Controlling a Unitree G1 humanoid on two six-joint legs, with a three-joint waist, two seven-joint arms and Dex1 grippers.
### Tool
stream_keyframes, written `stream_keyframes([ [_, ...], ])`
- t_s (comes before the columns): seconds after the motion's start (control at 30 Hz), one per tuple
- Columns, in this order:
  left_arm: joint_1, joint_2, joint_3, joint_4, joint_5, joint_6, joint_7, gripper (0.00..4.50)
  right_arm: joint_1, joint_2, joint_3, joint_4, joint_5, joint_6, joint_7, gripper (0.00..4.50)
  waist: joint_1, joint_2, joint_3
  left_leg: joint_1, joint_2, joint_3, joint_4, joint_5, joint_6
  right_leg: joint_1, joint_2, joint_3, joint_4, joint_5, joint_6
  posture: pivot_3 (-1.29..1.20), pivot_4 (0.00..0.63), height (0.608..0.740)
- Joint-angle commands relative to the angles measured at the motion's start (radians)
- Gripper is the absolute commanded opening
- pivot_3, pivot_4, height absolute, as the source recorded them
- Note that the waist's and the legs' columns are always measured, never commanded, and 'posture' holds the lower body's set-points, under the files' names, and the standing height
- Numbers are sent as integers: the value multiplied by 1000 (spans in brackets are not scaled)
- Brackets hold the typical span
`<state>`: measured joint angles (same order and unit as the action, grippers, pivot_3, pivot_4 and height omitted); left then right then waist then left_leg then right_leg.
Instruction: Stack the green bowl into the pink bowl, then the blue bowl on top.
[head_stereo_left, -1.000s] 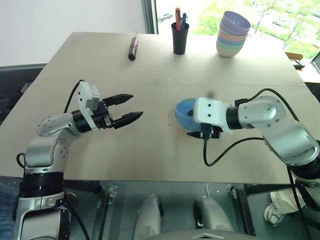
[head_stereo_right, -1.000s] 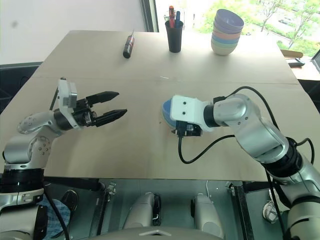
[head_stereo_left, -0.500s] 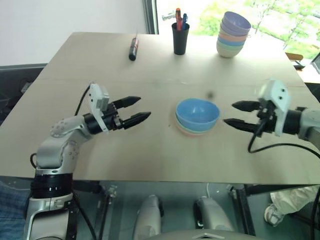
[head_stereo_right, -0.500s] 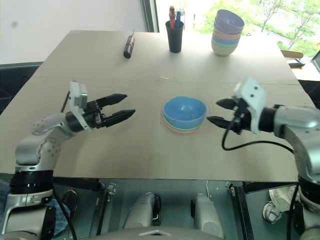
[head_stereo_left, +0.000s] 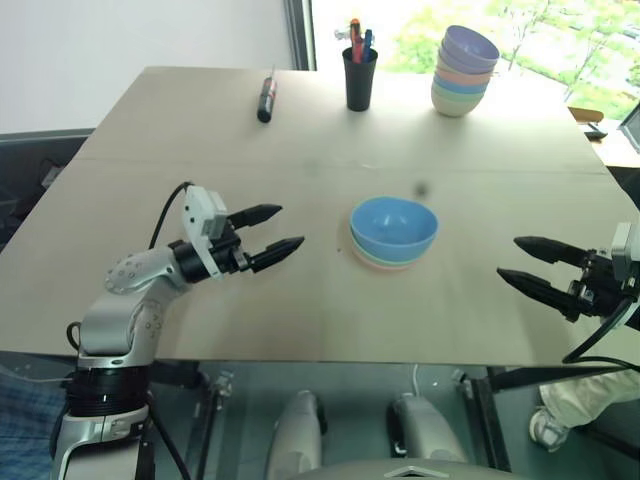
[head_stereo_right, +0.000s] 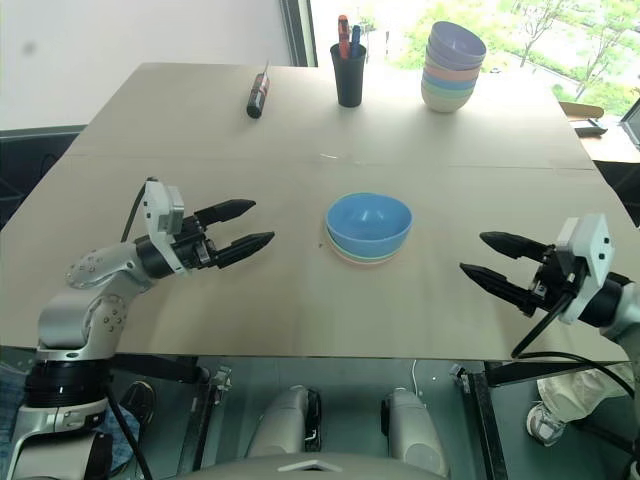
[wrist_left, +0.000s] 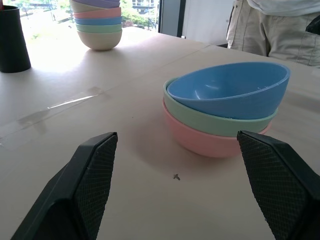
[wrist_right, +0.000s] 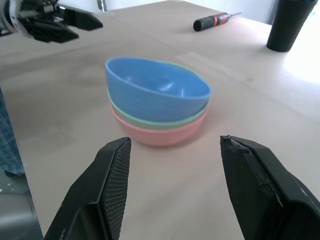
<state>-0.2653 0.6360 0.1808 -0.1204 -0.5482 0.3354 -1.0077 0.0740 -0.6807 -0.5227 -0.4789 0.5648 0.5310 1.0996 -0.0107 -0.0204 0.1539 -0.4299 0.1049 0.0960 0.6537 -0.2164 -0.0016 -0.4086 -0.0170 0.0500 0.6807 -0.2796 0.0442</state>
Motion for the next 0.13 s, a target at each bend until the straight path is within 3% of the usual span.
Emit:
stream_keyframes([
  [0.03, -2, 1, 3, -11, 7, -36, -7, 4060, 20, -20, -8, 6, -2, -74, -1, 2984, 0, 0, 0, 0, 0, 0, 0, 0, 0, 0, 0, 0, 0, 0, 0, 0, 150, 740],
  [0.13, 8, 3, 1, -10, 8, -48, -21, 4060, 20, -24, 6, 26, -2, -95, -21, 2984, -1, 0, 0, 0, 0, 0, 0, 0, 0, 0, 0, 0, 0, 0, 0, 0, 150, 740],
])
